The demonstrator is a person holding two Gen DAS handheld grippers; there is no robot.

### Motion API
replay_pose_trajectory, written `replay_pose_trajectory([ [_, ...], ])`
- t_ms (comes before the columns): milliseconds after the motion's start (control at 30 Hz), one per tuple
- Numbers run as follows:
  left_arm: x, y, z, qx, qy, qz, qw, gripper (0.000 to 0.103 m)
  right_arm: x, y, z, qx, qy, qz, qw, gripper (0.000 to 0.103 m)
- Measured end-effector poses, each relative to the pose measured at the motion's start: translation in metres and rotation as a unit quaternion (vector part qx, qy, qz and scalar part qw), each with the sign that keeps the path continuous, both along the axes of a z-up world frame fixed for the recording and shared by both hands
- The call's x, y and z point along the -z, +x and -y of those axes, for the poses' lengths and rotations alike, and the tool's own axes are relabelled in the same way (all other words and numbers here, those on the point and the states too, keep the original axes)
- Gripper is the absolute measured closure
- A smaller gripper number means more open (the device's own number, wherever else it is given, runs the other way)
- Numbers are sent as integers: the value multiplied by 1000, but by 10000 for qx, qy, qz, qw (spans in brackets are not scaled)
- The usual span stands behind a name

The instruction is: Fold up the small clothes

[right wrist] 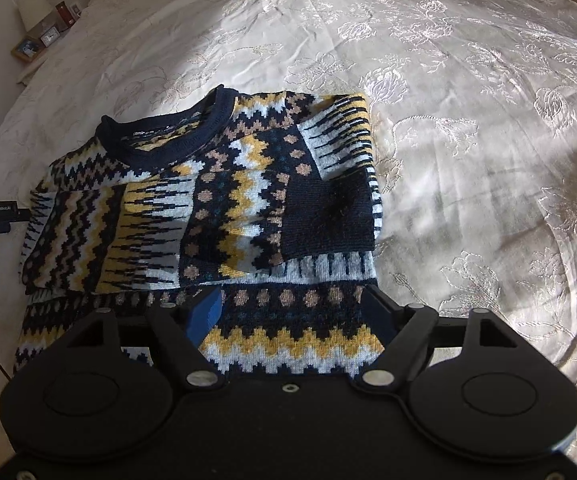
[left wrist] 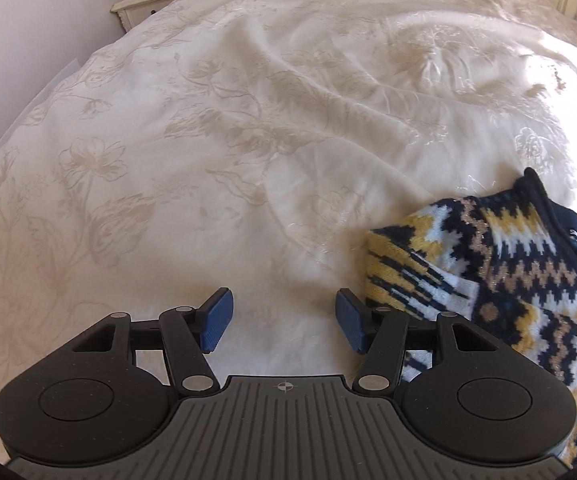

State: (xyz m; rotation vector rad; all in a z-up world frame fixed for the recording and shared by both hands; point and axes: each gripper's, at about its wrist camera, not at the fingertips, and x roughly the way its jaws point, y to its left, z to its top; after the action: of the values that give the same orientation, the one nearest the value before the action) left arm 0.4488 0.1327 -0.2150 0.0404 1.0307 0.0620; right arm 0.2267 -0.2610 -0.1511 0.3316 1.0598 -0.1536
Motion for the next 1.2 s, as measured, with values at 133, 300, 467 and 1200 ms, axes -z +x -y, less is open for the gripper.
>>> replay_pose_trajectory([
  [133, -14, -25, -17, 70, -439, 159, 9989, 46, 0, -7, -10, 54, -37, -18, 10000, 19],
  [300, -26, -64, -23, 308, -749, 425, 9958, 28, 2, -13, -31, -17, -36, -30, 10000, 14],
  [467, -38, -104, -13, 642, -726, 602, 9935, 11, 2, -23, -50, -182, -10, 53, 9998, 5],
  [1200, -22, -298, 29, 777, -810, 11, 9937, 11, 12, -137, -19, -541, 371, 292, 9974, 1],
])
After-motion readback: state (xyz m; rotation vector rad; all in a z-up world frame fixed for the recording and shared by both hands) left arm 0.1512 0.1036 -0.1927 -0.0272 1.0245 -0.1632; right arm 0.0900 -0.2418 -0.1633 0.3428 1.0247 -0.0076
